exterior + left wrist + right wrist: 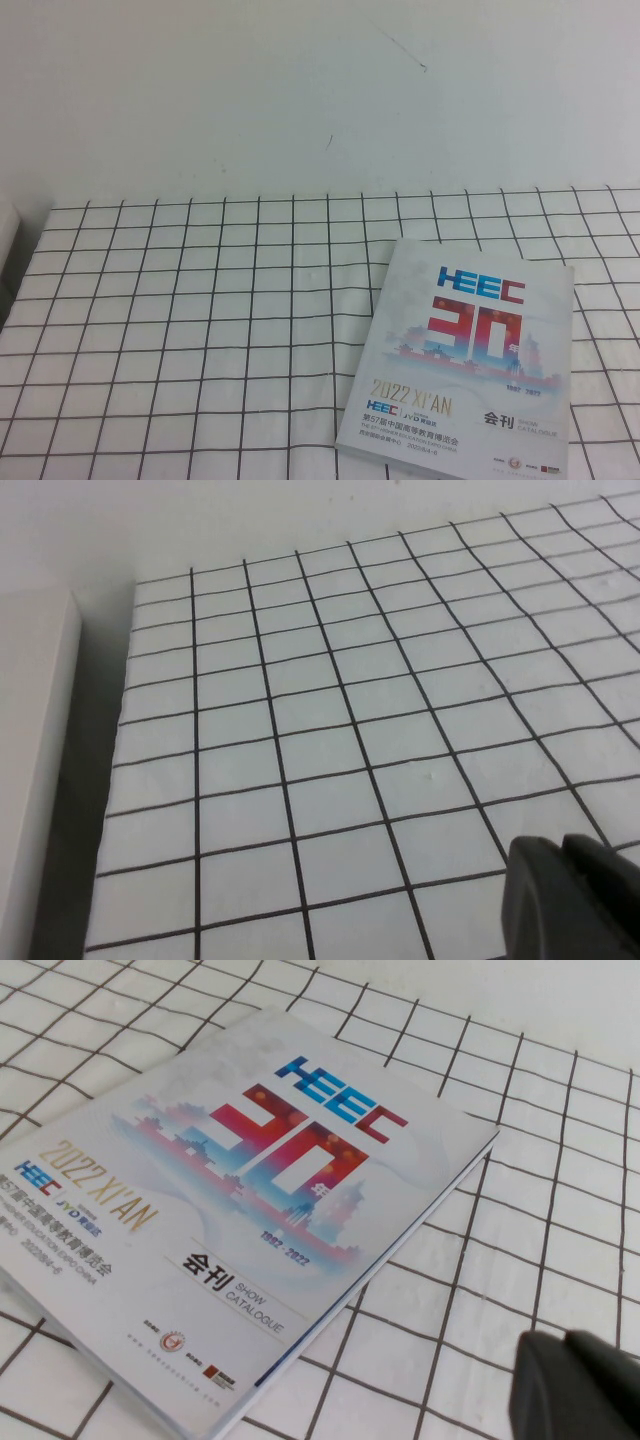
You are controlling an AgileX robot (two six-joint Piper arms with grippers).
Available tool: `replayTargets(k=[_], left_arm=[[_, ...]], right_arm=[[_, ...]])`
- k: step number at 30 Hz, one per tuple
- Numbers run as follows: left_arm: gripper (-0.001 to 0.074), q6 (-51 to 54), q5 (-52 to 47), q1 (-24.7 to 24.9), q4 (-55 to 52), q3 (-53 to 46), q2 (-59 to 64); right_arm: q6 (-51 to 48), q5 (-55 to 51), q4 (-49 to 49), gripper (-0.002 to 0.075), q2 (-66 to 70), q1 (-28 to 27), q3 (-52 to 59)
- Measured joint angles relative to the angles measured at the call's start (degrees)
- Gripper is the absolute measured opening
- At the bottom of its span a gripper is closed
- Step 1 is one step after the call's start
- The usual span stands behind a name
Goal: Close book
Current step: 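Close the open booklet and leave it lying on the table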
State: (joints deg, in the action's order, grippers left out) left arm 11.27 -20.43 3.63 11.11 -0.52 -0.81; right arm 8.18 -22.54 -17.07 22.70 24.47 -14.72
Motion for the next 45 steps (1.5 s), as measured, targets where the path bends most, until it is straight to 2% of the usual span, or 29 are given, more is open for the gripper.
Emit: replayTargets(k=[6, 38, 41, 45], left_arm=[[-0.0002, -7.99, 0.47, 0.00, -3.49, -0.10, 0.00], [-0.0002, -10.68, 0.71, -0.11, -4.22, -0.10, 0.00], [-0.0002, -10.68, 0.71, -0.11, -4.22, -0.10, 0.00], [-0.0002, -10.68, 0.71, -0.11, -4.22, -0.10, 0.00]], right_arm=[[0.00, 0.00, 0.00, -0.0003, 0.00, 0.00, 0.09], [0.00, 0.11, 0.26, -0.0003, -0.99, -0.16, 0.88], [-1.83, -0.40, 1.28, -0.0003, -3.65, -1.88, 2.15], [-9.78, -3.79, 3.90, -0.0003, -10.58, -8.35, 2.65]])
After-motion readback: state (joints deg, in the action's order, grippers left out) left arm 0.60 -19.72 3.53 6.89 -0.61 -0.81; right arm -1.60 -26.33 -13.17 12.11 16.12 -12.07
